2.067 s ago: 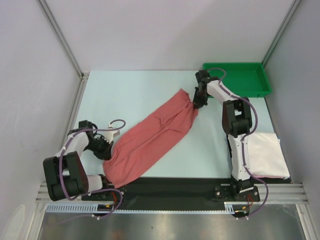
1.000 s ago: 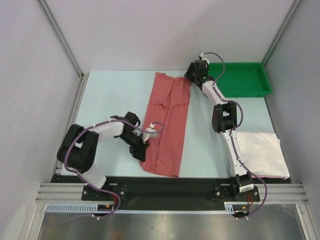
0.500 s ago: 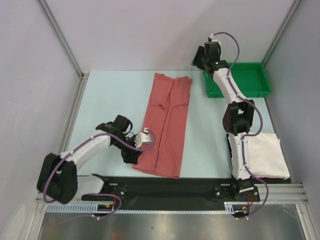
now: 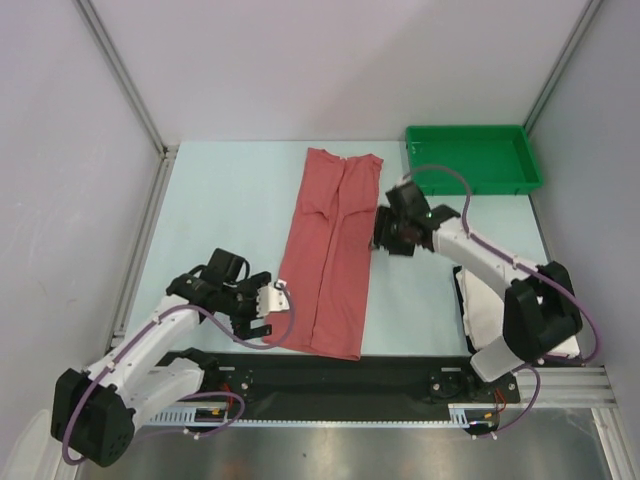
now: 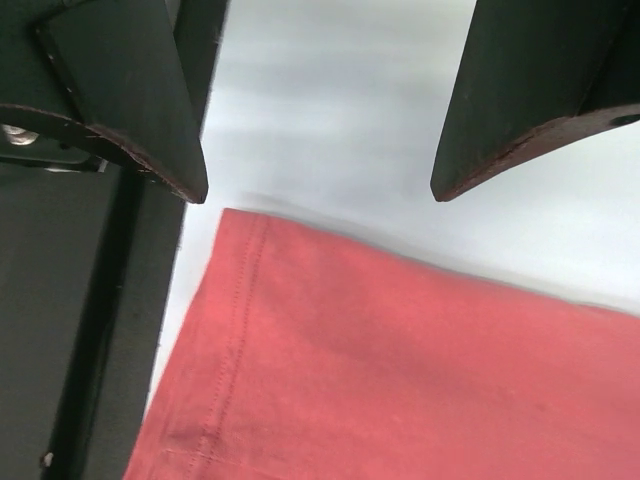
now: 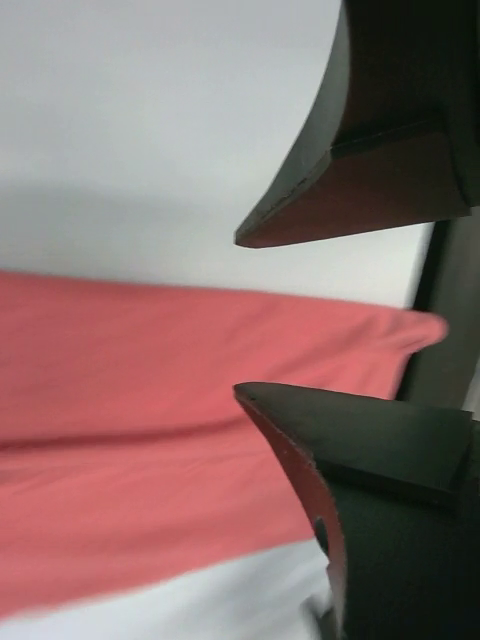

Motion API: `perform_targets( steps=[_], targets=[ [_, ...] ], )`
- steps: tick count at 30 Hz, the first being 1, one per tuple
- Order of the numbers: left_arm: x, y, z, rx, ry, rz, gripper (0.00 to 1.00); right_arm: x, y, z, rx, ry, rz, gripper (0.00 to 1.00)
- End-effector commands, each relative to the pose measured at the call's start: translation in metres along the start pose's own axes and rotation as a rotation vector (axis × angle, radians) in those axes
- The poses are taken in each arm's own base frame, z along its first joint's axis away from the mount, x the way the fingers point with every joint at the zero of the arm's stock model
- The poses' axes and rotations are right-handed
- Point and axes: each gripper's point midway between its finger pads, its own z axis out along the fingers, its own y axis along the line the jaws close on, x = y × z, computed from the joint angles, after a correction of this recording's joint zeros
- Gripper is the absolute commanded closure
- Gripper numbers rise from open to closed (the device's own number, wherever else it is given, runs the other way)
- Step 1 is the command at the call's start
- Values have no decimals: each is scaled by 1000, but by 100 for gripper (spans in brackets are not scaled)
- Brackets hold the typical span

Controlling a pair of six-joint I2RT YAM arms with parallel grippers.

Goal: Fold and stack the t-shirts
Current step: Fold the tshirt

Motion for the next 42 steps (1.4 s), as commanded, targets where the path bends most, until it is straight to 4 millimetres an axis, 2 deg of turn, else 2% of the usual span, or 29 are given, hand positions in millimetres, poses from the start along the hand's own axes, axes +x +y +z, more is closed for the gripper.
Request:
perform_targets(
  steps=[1, 2, 3, 6, 7, 10, 13, 15, 16, 18, 19, 21, 24, 27, 30, 32, 33, 34, 36, 37, 38, 40, 42],
  targets=[
    [-9, 12, 0, -57, -58, 210, 0, 71, 3, -26, -12, 112, 67, 39],
    [-8, 12, 1, -69, -59, 244, 0, 87, 7, -26, -24, 141, 126, 39],
    [-8, 12, 0, -89, -66, 286, 1, 126, 2, -24, -24, 228, 120, 40],
    [-1, 1, 6, -66, -73, 411, 5, 163, 4, -26, -40, 288, 161, 44],
    [5, -8, 11, -31, -76, 442, 6, 183, 2, -25, -37, 323, 147, 46],
    [8, -16, 16, -15, -85, 489, 7, 203, 22, -17, -150, 362, 165, 47],
    [18, -20, 22, -5, -63, 491, 9, 221, 23, -2, -175, 411, 206, 58],
    [20, -19, 21, -8, -48, 494, 9, 227, 22, 4, -157, 413, 191, 62],
    [18, -18, 21, -10, -51, 497, 10, 231, 20, 5, -148, 418, 192, 72],
    [16, -19, 21, 1, -55, 502, 12, 238, 17, 7, -146, 435, 190, 82],
    [13, -19, 20, 0, -62, 510, 14, 239, 15, 7, -139, 435, 191, 91],
    [6, -18, 22, 1, -73, 518, 16, 236, -2, 7, -84, 424, 175, 100],
    [0, -20, 30, 11, -64, 551, 21, 223, -32, 2, -1, 389, 154, 100],
    [-12, -22, 46, -1, -76, 575, 22, 210, -48, -4, 14, 369, 123, 100],
    [-19, -36, 59, 50, -87, 607, 21, 202, -63, -8, 51, 364, 87, 100],
    [-22, -38, 64, 57, -79, 635, 20, 202, -73, -11, 81, 371, 82, 100],
    [-29, -40, 68, 53, -92, 675, 20, 199, -73, -13, 67, 365, 58, 100],
    [-26, -39, 71, 51, -73, 685, 19, 198, -72, -15, 60, 367, 51, 99],
    [-31, -39, 74, 45, -78, 724, 18, 200, -64, -18, 19, 383, 31, 90],
    [-31, -41, 76, 56, -73, 737, 19, 205, -60, -21, 8, 397, 15, 76],
    [-30, -42, 76, 64, -70, 752, 19, 208, -58, -24, -1, 407, 11, 71],
    [-27, -47, 79, 83, -64, 783, 22, 211, -57, -33, 0, 410, 31, 62],
    [-26, -54, 81, 112, -68, 802, 25, 218, -62, -38, 3, 415, 52, 59]
  ],
)
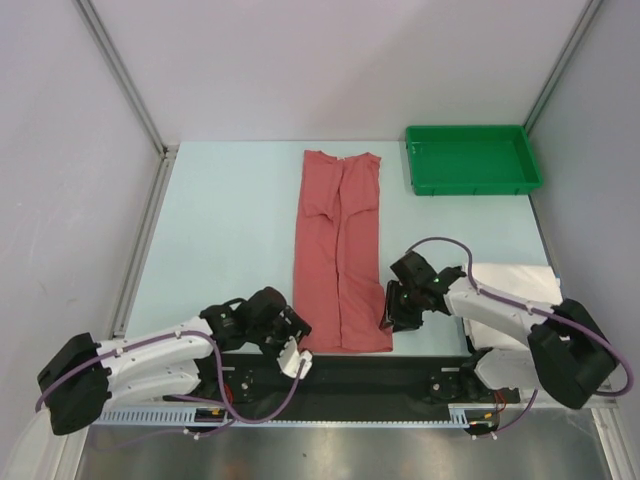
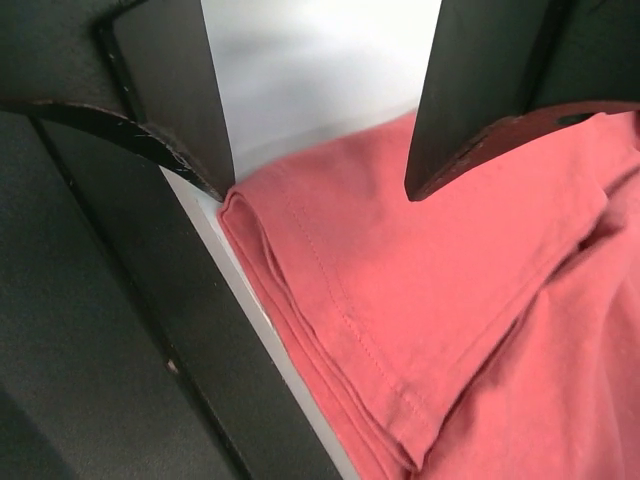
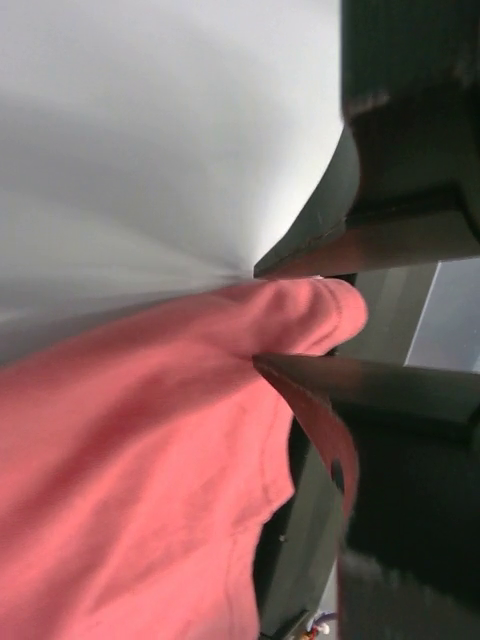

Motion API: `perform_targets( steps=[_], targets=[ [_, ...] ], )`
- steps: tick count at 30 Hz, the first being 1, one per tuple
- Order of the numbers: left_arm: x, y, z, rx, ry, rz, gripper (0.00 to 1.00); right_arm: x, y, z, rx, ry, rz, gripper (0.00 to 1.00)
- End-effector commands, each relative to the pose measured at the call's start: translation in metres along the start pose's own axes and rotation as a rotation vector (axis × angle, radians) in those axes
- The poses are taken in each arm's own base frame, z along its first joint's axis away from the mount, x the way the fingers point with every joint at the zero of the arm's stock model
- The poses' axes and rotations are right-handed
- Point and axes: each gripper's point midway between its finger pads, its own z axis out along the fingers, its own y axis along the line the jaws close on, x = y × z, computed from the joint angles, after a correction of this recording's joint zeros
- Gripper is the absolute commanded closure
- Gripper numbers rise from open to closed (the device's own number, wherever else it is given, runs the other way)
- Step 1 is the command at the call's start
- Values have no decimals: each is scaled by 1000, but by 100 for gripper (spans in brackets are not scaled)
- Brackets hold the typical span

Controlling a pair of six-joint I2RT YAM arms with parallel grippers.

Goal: Fold and stack the t-shirts
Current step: Fold the tshirt

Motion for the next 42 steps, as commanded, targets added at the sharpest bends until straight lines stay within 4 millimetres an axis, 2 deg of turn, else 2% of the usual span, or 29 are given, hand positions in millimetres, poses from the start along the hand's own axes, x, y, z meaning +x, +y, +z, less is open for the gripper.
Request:
perform_targets(
  steps=[1, 3, 5, 8, 11, 12, 13, 14, 15, 17, 18, 20, 22, 25, 28, 29, 30, 31, 32, 33, 34, 35, 36, 37, 38, 39, 40, 41, 42],
  targets=[
    [6, -27, 8, 92, 20, 36, 25, 15, -4, -15, -14, 7, 13, 56],
    [1, -26, 12, 85, 8, 77, 25, 26, -11, -13, -12, 18, 49, 53],
    [2, -28, 16, 77, 11, 104, 29, 29, -8, -13, -47, 9, 78, 53],
    [5, -33, 20, 94, 10, 144, 38, 32, -4, -3, -85, 12, 101, 53],
    [5, -43, 19, 138, 1, 156, 54, 30, 5, 3, -105, 12, 88, 54],
    [6, -49, 18, 157, 1, 157, 60, 30, 7, 4, -109, 16, 79, 57],
    [2, -49, 16, 158, -11, 158, 74, 33, 10, 5, -115, 25, 69, 71],
    [0, -50, 14, 164, -17, 149, 82, 37, 11, 6, -119, 48, 68, 79],
    [0, -56, 12, 187, -17, 111, 93, 43, 11, 6, -114, 67, 67, 90],
    [-9, -49, 5, 170, -38, 85, 100, 58, 13, 4, -112, 108, 40, 97],
    [-10, -53, 2, 179, -37, 45, 100, 63, 15, 0, -125, 114, 32, 100],
    [-18, -47, -5, 154, -58, 30, 100, 78, 19, -8, -142, 163, 24, 100],
    [-22, -48, -11, 150, -67, -15, 100, 83, 24, -20, -163, 180, 13, 100],
    [-31, -26, -18, 43, -78, -123, 100, 81, 31, -38, -183, 173, -11, 100],
    [-29, 13, -29, -85, -75, -228, 100, 60, 44, -53, -222, 151, 14, 100],
    [-22, 23, -31, -96, -86, -313, 100, 43, 44, -55, -232, 121, 31, 100],
    [-19, 32, -34, -106, -95, -360, 100, 29, 53, -62, -259, 97, 19, 100],
    [-22, 56, -44, -145, -117, -391, 100, 18, 54, -59, -251, 106, 22, 100],
    [-10, 67, -49, -168, -104, -482, 100, 7, 53, -59, -249, 90, -23, 100],
    [-4, 72, -44, -141, -100, -541, 100, -9, 48, -58, -230, 73, -11, 100],
    [-3, 93, -51, -170, -108, -564, 100, -31, 57, -64, -236, 37, -30, 100],
    [7, 105, -55, -200, -101, -616, 100, -42, 53, -53, -198, 60, -31, 100],
    [16, 109, -48, -177, -91, -655, 99, -65, 48, -51, -191, 29, -34, 100],
    [19, 132, -56, -219, -91, -654, 100, -86, 59, -55, -221, 1, -41, 100],
    [29, 144, -59, -249, -82, -683, 100, -100, 58, -45, -221, 20, -23, 100],
    [36, 153, -59, -253, -72, -702, 100, -116, 61, -43, -241, 4, -20, 100],
    [46, 171, -58, -262, -59, -718, 100, -134, 61, -42, -257, -21, -7, 100],
    [59, 178, -58, -271, -40, -740, 100, -156, 70, -46, -274, -57, -18, 100],
    [66, 186, -57, -277, -33, -744, 100, -165, 66, -30, -253, -30, -5, 100]
  ],
)
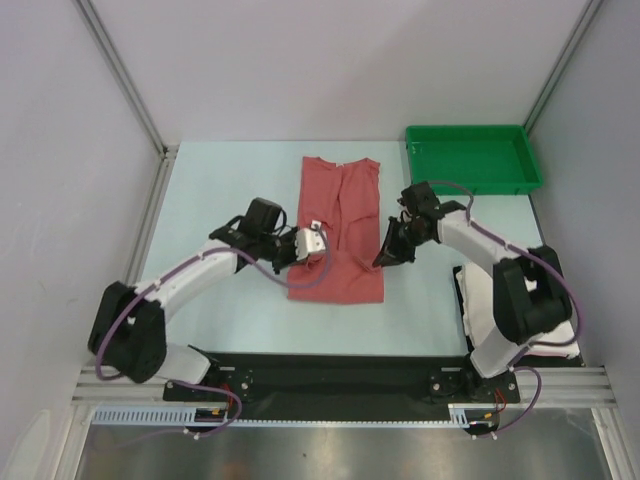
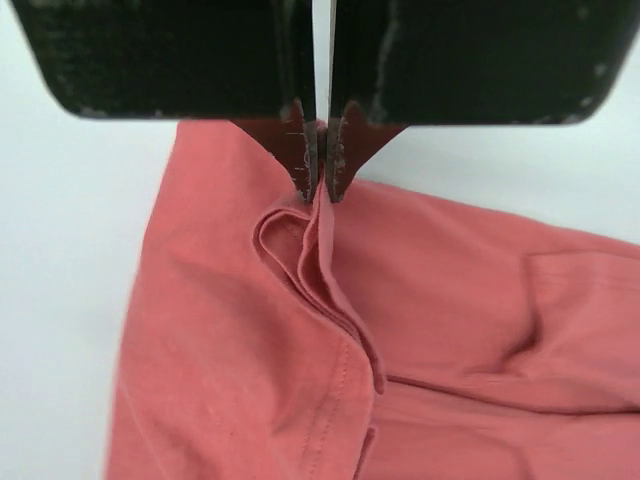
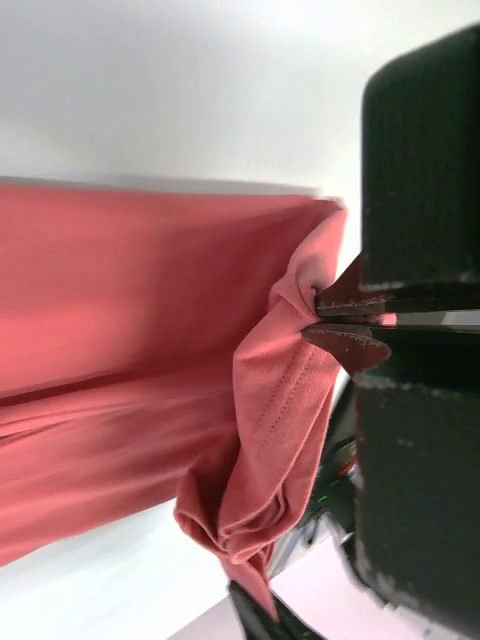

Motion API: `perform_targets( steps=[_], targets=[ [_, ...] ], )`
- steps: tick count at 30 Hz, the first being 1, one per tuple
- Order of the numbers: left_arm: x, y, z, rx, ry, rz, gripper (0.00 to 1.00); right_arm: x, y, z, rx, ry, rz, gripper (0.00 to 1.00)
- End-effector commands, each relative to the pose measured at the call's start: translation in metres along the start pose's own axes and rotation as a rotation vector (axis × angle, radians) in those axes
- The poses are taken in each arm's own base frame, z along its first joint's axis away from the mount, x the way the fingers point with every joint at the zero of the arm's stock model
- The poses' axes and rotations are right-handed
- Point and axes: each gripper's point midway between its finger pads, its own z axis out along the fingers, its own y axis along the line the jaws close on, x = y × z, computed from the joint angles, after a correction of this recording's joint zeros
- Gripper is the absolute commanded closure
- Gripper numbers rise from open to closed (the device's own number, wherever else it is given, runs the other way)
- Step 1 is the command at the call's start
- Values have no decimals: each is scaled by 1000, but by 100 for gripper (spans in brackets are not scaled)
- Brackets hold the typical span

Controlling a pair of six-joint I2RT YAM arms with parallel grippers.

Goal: Fold and stack the t-shirts
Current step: Fold the tshirt

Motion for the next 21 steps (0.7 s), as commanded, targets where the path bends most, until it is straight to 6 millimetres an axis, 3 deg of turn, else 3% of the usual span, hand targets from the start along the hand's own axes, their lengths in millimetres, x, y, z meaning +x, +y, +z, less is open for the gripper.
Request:
perform_targets(
  steps=[1, 2, 7, 15, 20, 21],
  targets=[
    [-23, 55, 1, -78, -42, -39, 100, -47, 10, 9, -58, -23, -75, 100],
    [-13, 67, 13, -80, -17, -61, 100, -55, 10, 13, -61, -18, -70, 100],
    [-14, 112, 33, -138, 15, -76, 100, -95, 8, 29, -60, -35, -51, 100],
    [8, 136, 58, -158, 60, -145, 99, -125, -9, 46, -70, -57, 16, 100],
    [16, 152, 64, -192, 79, -167, 100, -140, -12, 54, -90, -70, 45, 87],
    [16, 155, 65, -202, 81, -171, 100, -143, -11, 55, -98, -79, 41, 78]
  ],
)
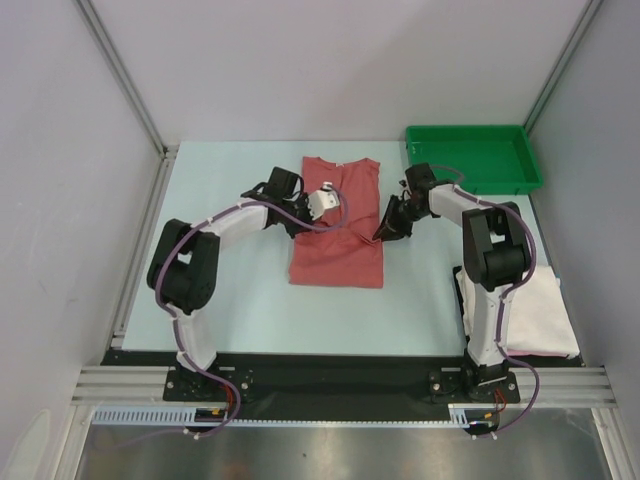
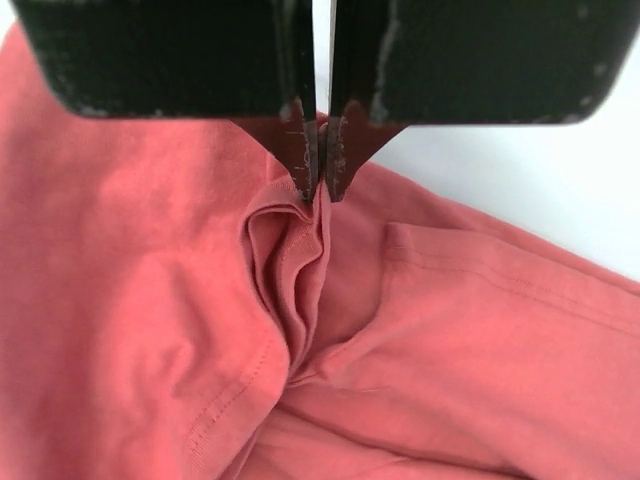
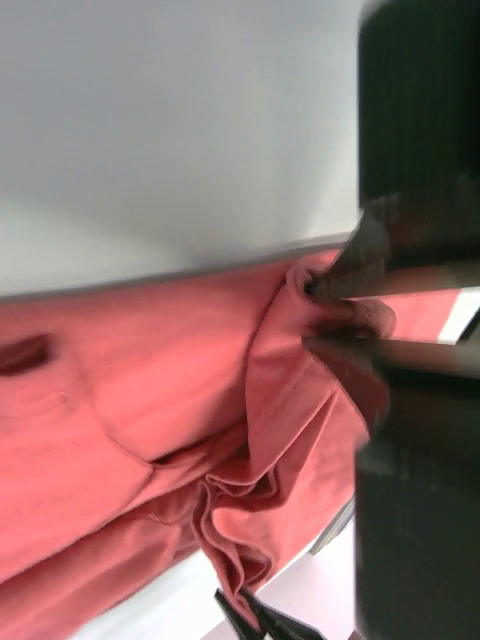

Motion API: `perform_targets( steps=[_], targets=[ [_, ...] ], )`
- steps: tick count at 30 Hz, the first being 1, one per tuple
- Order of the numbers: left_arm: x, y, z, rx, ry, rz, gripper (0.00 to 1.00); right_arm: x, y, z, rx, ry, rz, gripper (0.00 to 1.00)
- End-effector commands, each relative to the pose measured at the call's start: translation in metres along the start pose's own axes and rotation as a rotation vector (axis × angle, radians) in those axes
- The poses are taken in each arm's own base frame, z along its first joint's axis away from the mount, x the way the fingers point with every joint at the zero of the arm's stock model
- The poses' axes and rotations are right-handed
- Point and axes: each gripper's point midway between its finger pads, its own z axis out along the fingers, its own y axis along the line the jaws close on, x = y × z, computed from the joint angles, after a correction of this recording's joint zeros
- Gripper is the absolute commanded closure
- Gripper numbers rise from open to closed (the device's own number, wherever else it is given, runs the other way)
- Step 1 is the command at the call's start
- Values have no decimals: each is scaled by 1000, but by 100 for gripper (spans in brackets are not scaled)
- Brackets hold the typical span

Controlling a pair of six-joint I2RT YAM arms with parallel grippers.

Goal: Fold and stack the t-shirts
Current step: Fold the tshirt

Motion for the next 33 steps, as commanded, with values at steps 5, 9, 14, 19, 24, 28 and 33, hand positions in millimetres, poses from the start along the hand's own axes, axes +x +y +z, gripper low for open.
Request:
perform_targets(
  steps=[5, 9, 14, 19, 24, 28, 33],
  targets=[
    [-13, 41, -1, -138, -14, -62, 89, -51, 13, -22, -29, -142, -27, 53],
    [-5, 59, -10, -233, 13, -139, 78, -68, 13, -74, 65, -296, -79, 43],
    [1, 79, -22, -339, 34, -242, 31, -50, 12, -100, 205, -421, -230, 42],
    [-24, 76, -49, -314, -4, -251, 35, 4, 48, -60, 65, -303, -363, 61],
    [-23, 26, -43, -129, -36, -281, 61, 0, 55, -25, -30, -244, -304, 78],
    [-15, 6, -14, -53, -3, -282, 73, -20, 57, -10, -63, -224, -272, 83],
    [10, 21, 13, -110, 72, -302, 75, -37, 37, 10, -62, -196, -227, 84]
  ],
)
